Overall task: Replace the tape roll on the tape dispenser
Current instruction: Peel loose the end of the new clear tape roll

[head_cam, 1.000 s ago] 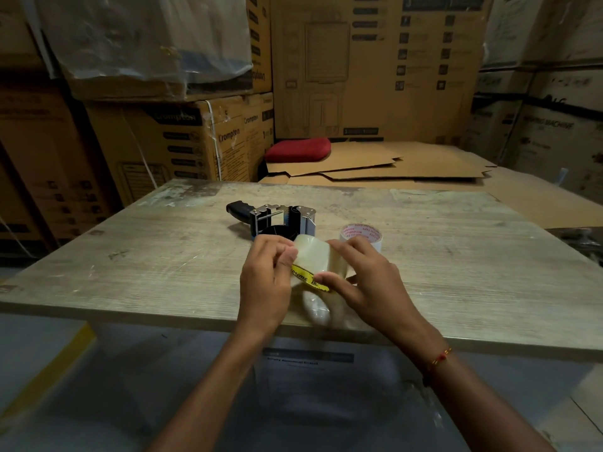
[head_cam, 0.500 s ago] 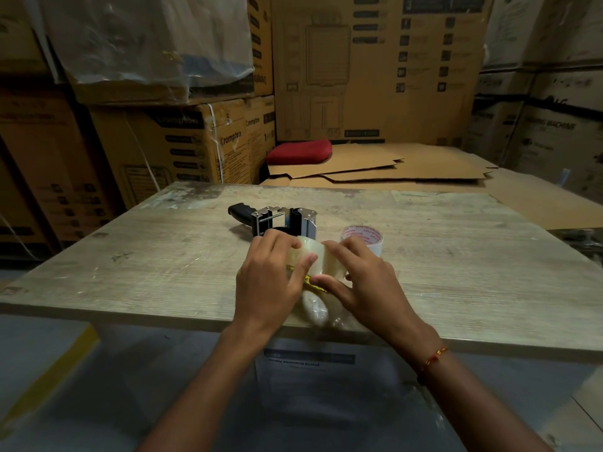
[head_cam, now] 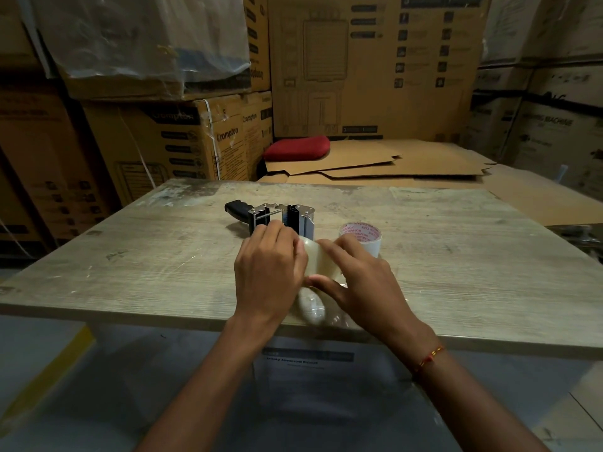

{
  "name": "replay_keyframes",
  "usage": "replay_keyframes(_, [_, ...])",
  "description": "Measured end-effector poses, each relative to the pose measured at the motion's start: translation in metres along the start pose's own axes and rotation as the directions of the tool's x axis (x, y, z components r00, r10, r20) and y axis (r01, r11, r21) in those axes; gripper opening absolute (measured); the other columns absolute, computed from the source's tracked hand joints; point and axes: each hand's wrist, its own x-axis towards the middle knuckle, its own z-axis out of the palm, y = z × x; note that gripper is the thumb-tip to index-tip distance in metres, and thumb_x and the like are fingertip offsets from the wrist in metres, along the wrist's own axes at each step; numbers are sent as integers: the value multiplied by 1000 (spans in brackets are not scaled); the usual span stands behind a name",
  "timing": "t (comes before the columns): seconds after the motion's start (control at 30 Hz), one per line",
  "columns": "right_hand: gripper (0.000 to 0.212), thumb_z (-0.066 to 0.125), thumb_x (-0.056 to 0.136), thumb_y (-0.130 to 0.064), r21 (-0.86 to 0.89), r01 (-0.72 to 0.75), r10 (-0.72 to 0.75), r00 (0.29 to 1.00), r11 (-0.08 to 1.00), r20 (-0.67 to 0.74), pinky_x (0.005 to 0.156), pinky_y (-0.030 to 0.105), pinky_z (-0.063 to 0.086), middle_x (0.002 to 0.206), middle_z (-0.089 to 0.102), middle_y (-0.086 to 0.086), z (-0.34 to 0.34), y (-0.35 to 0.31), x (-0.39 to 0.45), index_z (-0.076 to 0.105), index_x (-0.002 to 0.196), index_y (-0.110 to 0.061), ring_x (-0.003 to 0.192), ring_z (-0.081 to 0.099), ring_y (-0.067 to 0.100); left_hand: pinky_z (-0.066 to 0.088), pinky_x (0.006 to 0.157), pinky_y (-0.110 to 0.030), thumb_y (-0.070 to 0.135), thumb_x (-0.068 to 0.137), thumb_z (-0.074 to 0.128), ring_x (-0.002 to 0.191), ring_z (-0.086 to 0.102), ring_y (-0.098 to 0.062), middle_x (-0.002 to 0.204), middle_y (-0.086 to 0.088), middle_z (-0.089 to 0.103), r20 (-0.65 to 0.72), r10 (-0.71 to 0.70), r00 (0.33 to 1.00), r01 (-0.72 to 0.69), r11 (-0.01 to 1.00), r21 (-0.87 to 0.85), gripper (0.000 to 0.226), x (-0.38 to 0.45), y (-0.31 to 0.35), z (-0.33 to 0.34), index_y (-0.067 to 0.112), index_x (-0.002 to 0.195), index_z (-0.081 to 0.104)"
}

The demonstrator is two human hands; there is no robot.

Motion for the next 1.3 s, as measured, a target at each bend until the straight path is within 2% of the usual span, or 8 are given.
replay_keyframes(0.2, [69,46,88,-65,-54,-2,4,999,999,40,55,27,47,117,55,-5,2,-1,-7,47,142,-22,73,55,13,33,62,-26,13,90,55,68,47,-17,78,-6,54,-44,74,996,-78,990,-115,9,-5,-5,5,8,82,56])
replay_keyframes(0.33, [66,53,89,-59,-115,27,-28,1000,993,-9,50,24,41,109,59,0,9,1,-10,53,139,-15,70,58,17,37,59,-25,10,92,57,70,48,-14,81,-4,54,-28,4,1000,-10,976,-219,9,-14,-3,11,8,84,56])
replay_keyframes(0.53, [63,55,88,-54,-162,93,-103,993,983,-57,48,31,50,106,62,4,12,5,-8,58,134,-11,70,62,20,49,66,-33,24,99,54,78,56,-13,90,3,57,40,-106,994,112,887,-449,17,-26,-11,11,12,92,63])
replay_keyframes(0.7, [65,52,90,-56,-151,78,-86,995,985,-42,47,30,50,110,61,4,10,10,-6,55,136,-10,68,61,20,48,69,-21,29,92,65,81,57,-9,94,2,58,55,-84,995,99,922,-374,16,-36,-13,11,13,93,64])
replay_keyframes(1.0, [65,51,90,-56,-164,85,-92,995,983,-33,51,27,47,110,60,1,8,12,-6,54,137,-11,68,59,18,50,67,-33,17,93,64,80,56,-15,90,1,56,56,-57,997,72,943,-326,9,-26,-10,9,11,86,62])
replay_keyframes(1.07, [64,51,91,-56,-144,80,-85,996,986,-29,52,30,50,111,59,1,7,14,-6,53,137,-12,70,59,19,51,73,-30,14,92,65,83,58,-15,92,2,57,113,-141,984,177,876,-449,8,-24,-9,10,10,85,63])
replay_keyframes(1.17, [66,51,90,-56,-102,75,-77,997,992,-14,56,34,52,115,59,1,5,19,-5,52,139,-12,72,62,19,49,80,-21,13,91,68,89,61,-4,98,4,59,384,-339,859,512,557,-654,9,-18,-9,6,12,82,68])
replay_keyframes(1.3, [65,52,89,-56,-70,96,-95,995,993,19,62,27,42,118,59,-1,1,25,-4,53,140,-14,78,65,19,46,81,-20,7,87,70,90,60,-7,98,2,59,637,-292,713,698,207,-686,10,-12,-21,7,7,77,71])
